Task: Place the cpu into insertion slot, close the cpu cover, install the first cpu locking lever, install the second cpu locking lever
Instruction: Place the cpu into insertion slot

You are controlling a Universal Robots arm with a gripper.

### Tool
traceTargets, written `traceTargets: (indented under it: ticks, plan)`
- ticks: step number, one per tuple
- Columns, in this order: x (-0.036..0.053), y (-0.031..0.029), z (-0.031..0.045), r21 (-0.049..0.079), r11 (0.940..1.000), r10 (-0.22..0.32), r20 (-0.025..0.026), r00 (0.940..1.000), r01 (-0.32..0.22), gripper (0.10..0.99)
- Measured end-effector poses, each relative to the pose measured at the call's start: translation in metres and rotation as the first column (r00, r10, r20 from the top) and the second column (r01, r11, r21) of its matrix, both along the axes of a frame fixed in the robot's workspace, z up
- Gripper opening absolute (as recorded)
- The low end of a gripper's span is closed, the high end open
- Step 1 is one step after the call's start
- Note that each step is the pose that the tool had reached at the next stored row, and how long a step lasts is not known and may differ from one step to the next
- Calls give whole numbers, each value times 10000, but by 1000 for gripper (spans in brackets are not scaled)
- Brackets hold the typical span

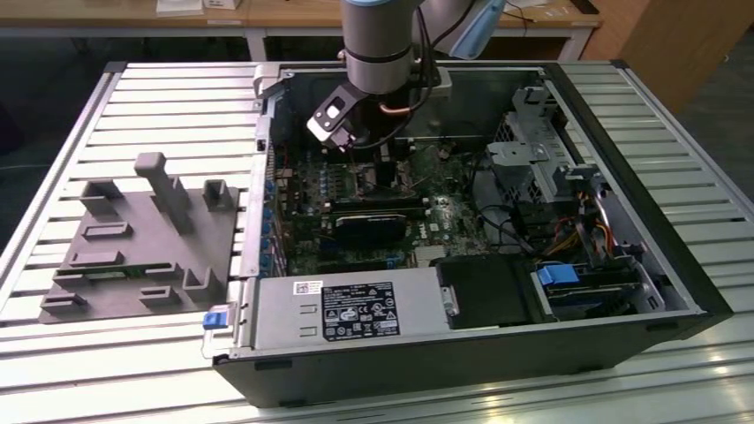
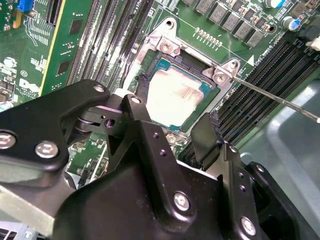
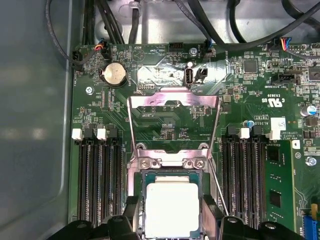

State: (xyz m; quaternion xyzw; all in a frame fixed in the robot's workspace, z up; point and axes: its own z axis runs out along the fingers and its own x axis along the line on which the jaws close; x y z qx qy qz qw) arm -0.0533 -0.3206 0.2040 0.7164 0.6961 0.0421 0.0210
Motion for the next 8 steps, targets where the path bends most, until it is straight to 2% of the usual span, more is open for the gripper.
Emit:
traceTargets:
  ticks: [3,5,6,8]
  plan:
    - [0,0,1,0,10000,0,0,10000,0,596]
    - [0,0,1,-1,10000,1,-1,10000,-1,471]
    - [0,0,1,0,10000,0,0,10000,0,471]
    - [0,0,2,0,10000,0,0,10000,0,353]
